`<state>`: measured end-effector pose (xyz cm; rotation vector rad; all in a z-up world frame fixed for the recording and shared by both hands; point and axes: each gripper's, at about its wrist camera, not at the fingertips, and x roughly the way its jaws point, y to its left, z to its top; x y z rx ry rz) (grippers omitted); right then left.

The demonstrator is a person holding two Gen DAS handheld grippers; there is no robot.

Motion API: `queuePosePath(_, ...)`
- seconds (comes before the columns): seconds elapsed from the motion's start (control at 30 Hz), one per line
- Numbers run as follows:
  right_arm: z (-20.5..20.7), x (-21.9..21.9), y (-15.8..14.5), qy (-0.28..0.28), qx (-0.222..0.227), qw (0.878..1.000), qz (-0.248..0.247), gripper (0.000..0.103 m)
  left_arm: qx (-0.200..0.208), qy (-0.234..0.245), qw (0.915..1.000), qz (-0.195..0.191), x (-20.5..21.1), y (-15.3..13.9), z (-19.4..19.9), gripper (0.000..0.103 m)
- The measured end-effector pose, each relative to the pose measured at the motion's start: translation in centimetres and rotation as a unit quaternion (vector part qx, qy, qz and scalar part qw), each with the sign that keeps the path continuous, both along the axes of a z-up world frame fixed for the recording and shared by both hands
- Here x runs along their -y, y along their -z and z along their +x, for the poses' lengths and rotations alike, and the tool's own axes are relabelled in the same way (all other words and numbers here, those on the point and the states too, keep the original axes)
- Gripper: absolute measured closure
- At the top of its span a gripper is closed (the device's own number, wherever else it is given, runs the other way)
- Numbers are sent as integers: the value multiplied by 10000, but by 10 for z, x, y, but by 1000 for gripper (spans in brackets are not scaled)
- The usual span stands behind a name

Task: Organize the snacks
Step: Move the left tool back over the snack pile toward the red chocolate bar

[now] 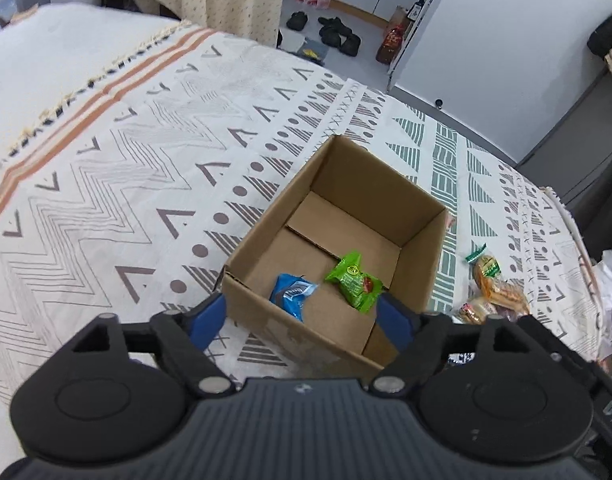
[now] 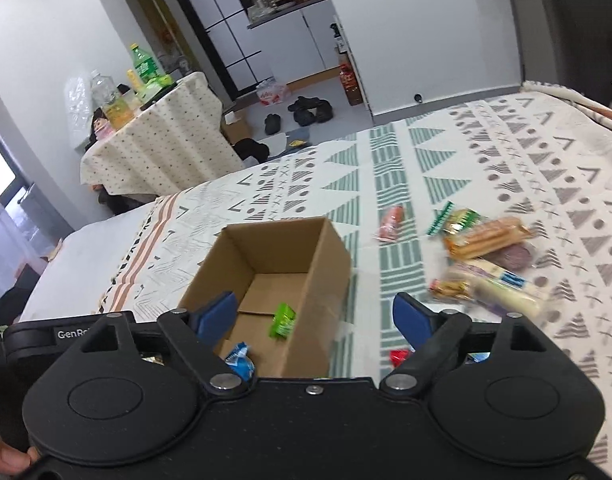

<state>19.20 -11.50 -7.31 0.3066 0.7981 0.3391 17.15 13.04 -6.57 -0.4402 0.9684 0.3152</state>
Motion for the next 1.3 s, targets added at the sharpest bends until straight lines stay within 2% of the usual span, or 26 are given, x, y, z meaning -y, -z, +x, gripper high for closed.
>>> queuePosePath(0.07, -6, 10, -2, 78, 67, 9999, -10, 7, 55, 15, 10000, -24, 7, -3, -4, 12)
queuePosePath(0.13, -10, 19, -5, 72, 115, 9999, 52, 5, 113, 46, 9999, -30, 15, -6, -9, 3)
queuePosePath(0.2, -15, 31, -6, 104, 176, 9996, 212, 4, 171, 49, 9998, 6, 23, -10, -13, 0)
queuePosePath(0.27, -20, 42, -8, 146, 231, 9992, 301, 2, 206, 54, 9998, -8, 29, -13, -16, 0)
queuePosePath(0.53, -34, 70, -13, 408, 478, 9980, 77, 0, 345, 23, 9994, 3, 53, -21, -27, 0)
queuePosePath(0.67, -38, 84, -13, 391, 439, 9980, 235, 0, 374, 40, 9992, 104, 66, -25, -32, 0)
queuePosePath(0.97, -49, 106, -12, 340, 486, 9981, 142, 0, 386, 127, 9990, 179, 93, -27, -41, 0)
queuePosePath(1.3, -58, 131, -6, 424, 413, 9979, 252, 0, 357, 260, 9989, 161, 119, -23, -44, 0)
